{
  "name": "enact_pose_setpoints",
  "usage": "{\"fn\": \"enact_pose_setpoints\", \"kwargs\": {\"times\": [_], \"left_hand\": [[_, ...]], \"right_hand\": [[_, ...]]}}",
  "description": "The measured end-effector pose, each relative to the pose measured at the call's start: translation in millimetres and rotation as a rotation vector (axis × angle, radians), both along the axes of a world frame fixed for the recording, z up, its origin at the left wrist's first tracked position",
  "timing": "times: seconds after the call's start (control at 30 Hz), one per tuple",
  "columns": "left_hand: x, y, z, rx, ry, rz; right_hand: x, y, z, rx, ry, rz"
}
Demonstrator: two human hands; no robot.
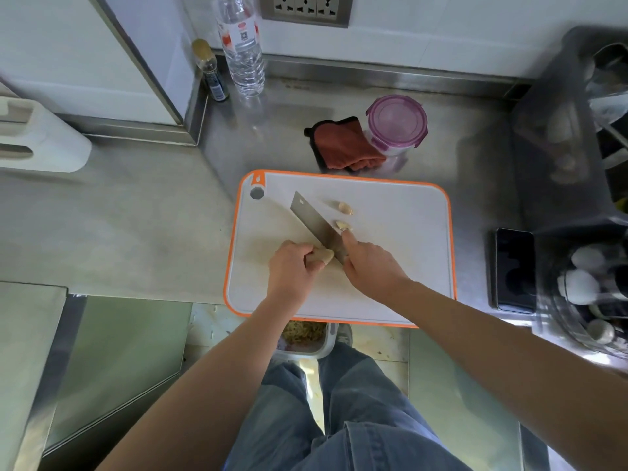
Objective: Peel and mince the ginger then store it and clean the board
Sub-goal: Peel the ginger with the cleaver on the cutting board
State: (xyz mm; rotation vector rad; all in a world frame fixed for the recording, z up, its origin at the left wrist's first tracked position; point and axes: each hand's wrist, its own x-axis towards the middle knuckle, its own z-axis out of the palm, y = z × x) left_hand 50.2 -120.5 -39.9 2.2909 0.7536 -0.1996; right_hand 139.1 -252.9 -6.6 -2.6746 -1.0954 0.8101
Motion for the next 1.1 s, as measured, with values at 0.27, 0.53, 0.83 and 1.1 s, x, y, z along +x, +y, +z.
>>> {"fn": "enact_pose_setpoints", "kwargs": {"times": [0.27, 0.53, 0.83, 1.1], "left_hand": [[-3, 0, 4, -0.081, -0.041, 0.039], [-17, -10, 1, -0.24, 0.071, 0.41], [-12, -18, 0, -0.403, -0.017, 0.579], [-11, -18, -1, -0.404, -0.016, 0.601]], "right_hand": [[3, -7, 2, 0.133, 0.05, -0.115], [0, -26, 11, 0.047, 0.065, 0.057], [-13, -25, 21, 0.079, 0.004, -0.022], [-25, -17, 29, -0.001, 0.018, 0.012]]}}
